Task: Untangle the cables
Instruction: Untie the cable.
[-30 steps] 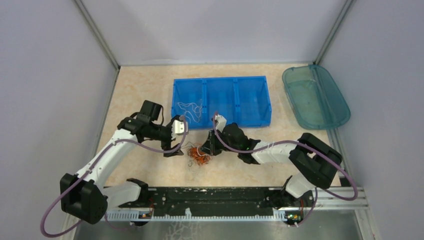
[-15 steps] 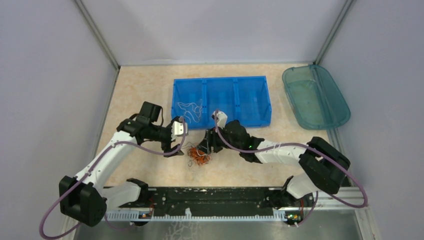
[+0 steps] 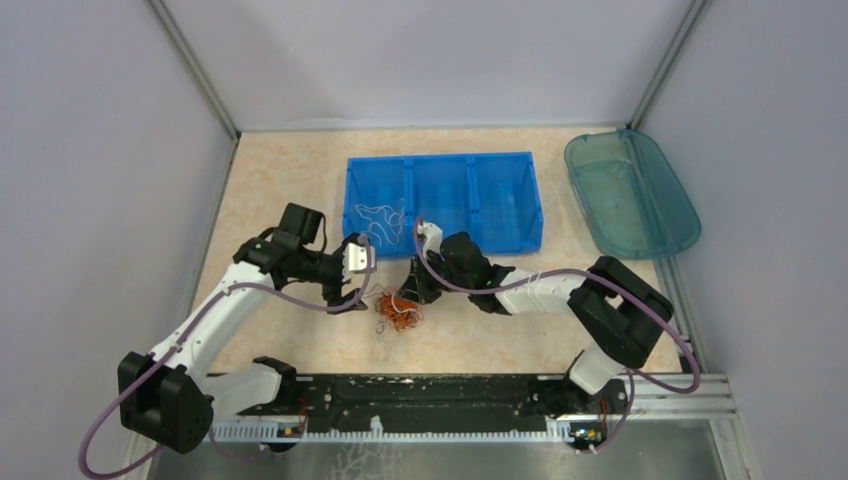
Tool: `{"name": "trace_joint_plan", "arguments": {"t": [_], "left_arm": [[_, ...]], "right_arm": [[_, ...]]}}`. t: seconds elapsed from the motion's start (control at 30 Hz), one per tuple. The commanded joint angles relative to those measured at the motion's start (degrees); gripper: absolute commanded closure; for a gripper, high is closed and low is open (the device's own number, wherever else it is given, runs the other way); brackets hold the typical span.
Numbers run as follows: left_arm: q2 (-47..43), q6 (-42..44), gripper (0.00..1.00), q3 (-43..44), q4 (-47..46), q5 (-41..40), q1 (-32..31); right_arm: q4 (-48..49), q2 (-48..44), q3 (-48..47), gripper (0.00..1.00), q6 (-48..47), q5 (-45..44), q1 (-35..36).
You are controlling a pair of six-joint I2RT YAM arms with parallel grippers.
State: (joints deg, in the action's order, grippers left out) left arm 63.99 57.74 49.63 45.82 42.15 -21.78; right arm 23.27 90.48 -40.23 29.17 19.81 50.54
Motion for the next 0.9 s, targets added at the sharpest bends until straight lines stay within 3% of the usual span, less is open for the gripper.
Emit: {"name": "trace_joint_plan", "arguments": {"t": [0.0,0.1,0.37,0.67,0.73,0.87], "left_arm": [[-0.69,1.37,0.08,0.70,0.06,1.04,-0.29],[-1.03,1.49,0.08,0.43,-0.14,1.41,-0.36],[-2.68,-0.81,0.11,1.17,-3.18,3.91,-0.82],[-3.99,-4.34,0.21,2.76,-3.80,8.82,-1.89],[-4.31,-6.70,0.26,3.24,-4.39,10.87,-2.15],[-5.84,-10.23,0.46,2.51,-7.72,12.93,-2.72]], "right_arm": [[4.56,-2.85,-2.40,0.96,0.92,2.56,-0.66],[4.27,-5.66,-2.36,1.00,1.49,3.19,-0.69],[7.07,-10.82,-1.78,1.00,5.68,6.92,-0.64],[9.98,-12.43,-2.92,1.00,8.32,12.09,-0.71],[10.20,-12.42,-3.39,1.00,8.60,12.57,-0.67],[10.44,-11.89,-4.16,1.00,9.33,13.30,-0.63]]}}
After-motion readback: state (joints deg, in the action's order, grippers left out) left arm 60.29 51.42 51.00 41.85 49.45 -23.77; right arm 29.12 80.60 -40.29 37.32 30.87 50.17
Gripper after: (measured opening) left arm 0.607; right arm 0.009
